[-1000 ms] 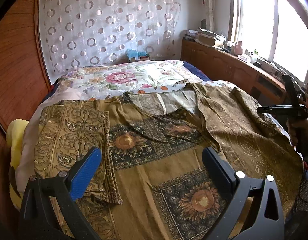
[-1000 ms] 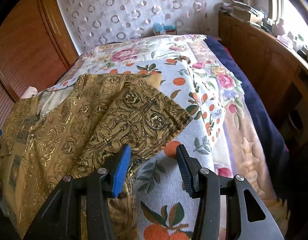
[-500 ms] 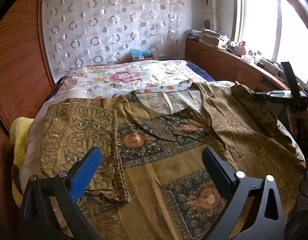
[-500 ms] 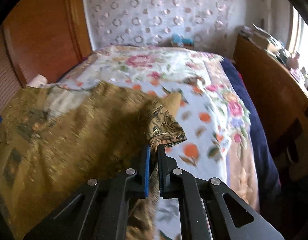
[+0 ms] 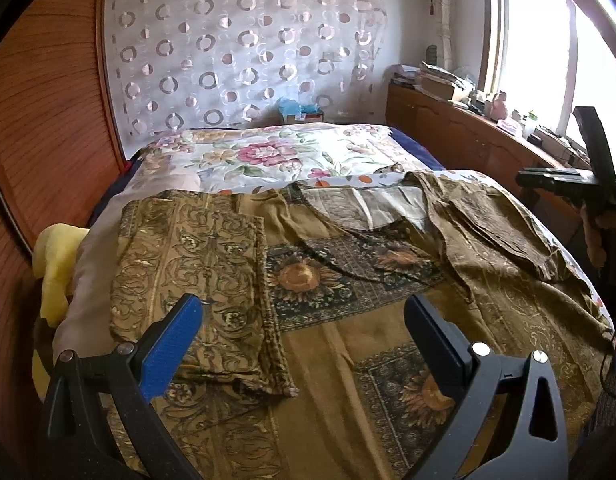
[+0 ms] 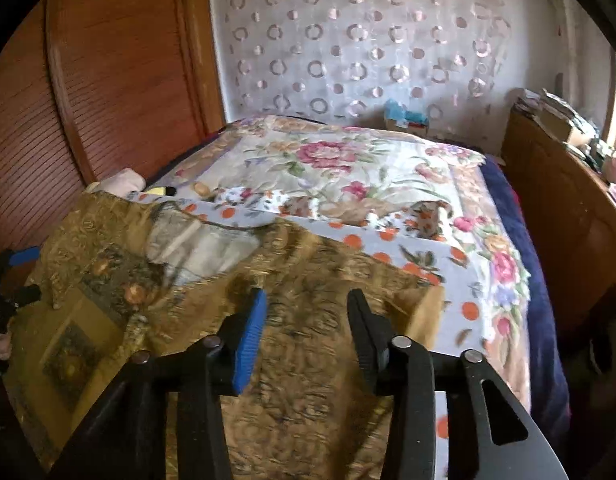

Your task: Fold small clothes

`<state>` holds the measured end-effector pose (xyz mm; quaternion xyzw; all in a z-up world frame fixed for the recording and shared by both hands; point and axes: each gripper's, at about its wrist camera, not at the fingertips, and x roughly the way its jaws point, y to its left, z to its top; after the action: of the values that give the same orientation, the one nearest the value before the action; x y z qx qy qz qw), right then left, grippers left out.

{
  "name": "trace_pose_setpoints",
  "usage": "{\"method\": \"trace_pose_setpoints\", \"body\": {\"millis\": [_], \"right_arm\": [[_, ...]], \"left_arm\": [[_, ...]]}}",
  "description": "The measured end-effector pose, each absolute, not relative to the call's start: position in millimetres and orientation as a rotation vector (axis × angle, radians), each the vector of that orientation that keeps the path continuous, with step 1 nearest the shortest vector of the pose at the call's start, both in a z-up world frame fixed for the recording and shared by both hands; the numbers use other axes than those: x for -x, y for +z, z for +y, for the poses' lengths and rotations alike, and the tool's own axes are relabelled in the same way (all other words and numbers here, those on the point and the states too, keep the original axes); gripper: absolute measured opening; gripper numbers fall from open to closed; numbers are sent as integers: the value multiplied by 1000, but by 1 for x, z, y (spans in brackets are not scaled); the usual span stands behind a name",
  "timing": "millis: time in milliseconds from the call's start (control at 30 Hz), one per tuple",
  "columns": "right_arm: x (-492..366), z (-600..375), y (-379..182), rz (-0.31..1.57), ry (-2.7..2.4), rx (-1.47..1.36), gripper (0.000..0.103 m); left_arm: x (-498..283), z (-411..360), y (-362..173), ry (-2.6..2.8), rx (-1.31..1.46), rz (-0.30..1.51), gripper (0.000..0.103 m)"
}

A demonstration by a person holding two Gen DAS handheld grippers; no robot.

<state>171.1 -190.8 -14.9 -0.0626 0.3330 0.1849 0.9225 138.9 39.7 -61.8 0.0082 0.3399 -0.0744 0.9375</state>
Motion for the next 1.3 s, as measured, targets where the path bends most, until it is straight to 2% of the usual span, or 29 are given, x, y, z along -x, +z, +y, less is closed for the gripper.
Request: {"method": "trace_pose_setpoints", "body": {"millis": [333,367,433,467,500,600,700,933,967,1033,1067,1133,1300], "right_arm": [[-186,-209,-69,849,222,198,44],[-188,-210,-72,858,213,195,41],[-192,-210,-78,873,212,196,26],[-194,-209,-79,874,215,202,23],[-193,-208,-80,868,227,201,7],[-190,-210,-75,853,234,216,2],[-178,-221,-61,823,225,214,1],[-173,-250,-46,791,135,184,2],[-175,-253,-46,796,124,176,5],[-180,-254,-49,812,85,178,31],[-182,-254,-50,812,86,165,35],[-187,-253,-52,813,132,114,38],[-200,-254,-59,829,174,52,40]], "left_arm": [[-145,55,-63,-118,2,697,102],[-145,55,-64,-119,2,698,102],[-145,54,-65,-120,0,700,102],[-145,54,-65,-122,-1,700,102],[-145,53,-65,-123,-3,700,102],[-145,53,-65,-123,-3,699,102],[-145,53,-66,-118,1,700,102],[-149,68,-67,-97,8,701,102],[-151,73,-67,-92,10,703,102],[-155,83,-67,-82,15,707,102],[-158,88,-67,-75,17,710,102],[-164,101,-65,-53,14,710,101],[-184,127,-65,-26,8,735,84]]}}
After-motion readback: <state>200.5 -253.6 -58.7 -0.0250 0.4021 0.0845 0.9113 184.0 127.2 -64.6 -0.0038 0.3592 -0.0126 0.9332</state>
